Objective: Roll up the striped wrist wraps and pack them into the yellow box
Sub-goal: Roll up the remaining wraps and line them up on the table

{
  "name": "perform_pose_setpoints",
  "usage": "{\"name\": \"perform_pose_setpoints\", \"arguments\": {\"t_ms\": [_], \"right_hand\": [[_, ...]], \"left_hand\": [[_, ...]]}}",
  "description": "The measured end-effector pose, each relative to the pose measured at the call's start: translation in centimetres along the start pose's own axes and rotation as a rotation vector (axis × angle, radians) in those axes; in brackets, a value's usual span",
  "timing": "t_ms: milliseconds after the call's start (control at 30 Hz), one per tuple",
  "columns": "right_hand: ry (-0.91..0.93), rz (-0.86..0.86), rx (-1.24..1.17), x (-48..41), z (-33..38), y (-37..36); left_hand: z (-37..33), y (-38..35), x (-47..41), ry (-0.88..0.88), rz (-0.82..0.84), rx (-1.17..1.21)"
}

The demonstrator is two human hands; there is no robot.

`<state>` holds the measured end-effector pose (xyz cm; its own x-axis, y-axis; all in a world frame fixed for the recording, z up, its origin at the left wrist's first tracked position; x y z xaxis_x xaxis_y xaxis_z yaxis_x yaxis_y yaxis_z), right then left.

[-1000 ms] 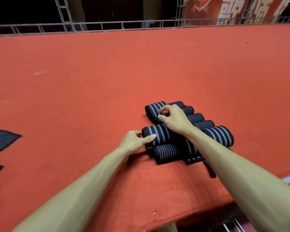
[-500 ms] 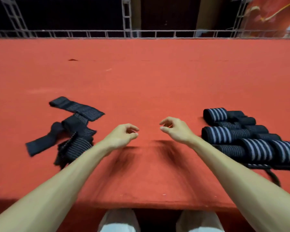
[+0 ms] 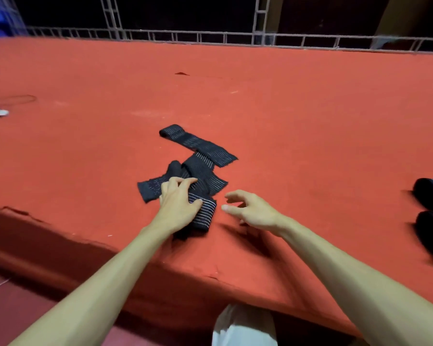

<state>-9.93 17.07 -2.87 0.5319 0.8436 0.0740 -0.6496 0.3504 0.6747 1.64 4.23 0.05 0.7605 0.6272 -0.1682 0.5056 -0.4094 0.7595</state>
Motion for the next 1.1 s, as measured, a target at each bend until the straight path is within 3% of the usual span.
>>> {"name": "perform_pose_setpoints", "arguments": {"t_ms": [167, 333, 433, 567, 900, 1100], "right_hand": [[0.102, -0.022, 0.013, -1.6, 2.6, -2.9], [0.208, -0.025, 0.185, -1.1, 3.9, -2.6], [0.218, -0.016, 0.146, 0.0, 4.1, -0.2], [0.187, -0.092, -0.015, 2.4, 3.3, 5.4], [0.015, -0.305, 0.279, 9.8, -3.6, 14.6], [-0.185, -0.181, 0.378, 12.8, -10.0, 15.5]], "left_hand": [[1.6, 0.8, -0.3, -0.049, -0.013, 0.047], [1.4, 1.2, -0.3, -0.064, 0.015, -0.054], [-0.6, 0.8, 0.1, -0.156, 0.032, -0.096], [-4.7, -0.4, 1.1, -0.311, 0.075, -0.039], [-13.3, -6.3, 3.0, -0.611, 0.183, -0.172], [-16.9, -10.6, 2.9, -0.695, 0.257, -0.124]]}}
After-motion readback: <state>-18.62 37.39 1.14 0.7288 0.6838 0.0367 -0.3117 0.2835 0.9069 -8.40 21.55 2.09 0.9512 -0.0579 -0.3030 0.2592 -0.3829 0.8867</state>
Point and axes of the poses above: each hand's wrist, its own x-axis away from the middle knuckle, its own y-axis out of the back of the hand, z = x × y, the point moved 8 cm from there along -x, towards the middle knuckle, and after that the axes turned 5 degrees about x, right-handed, at the moved point
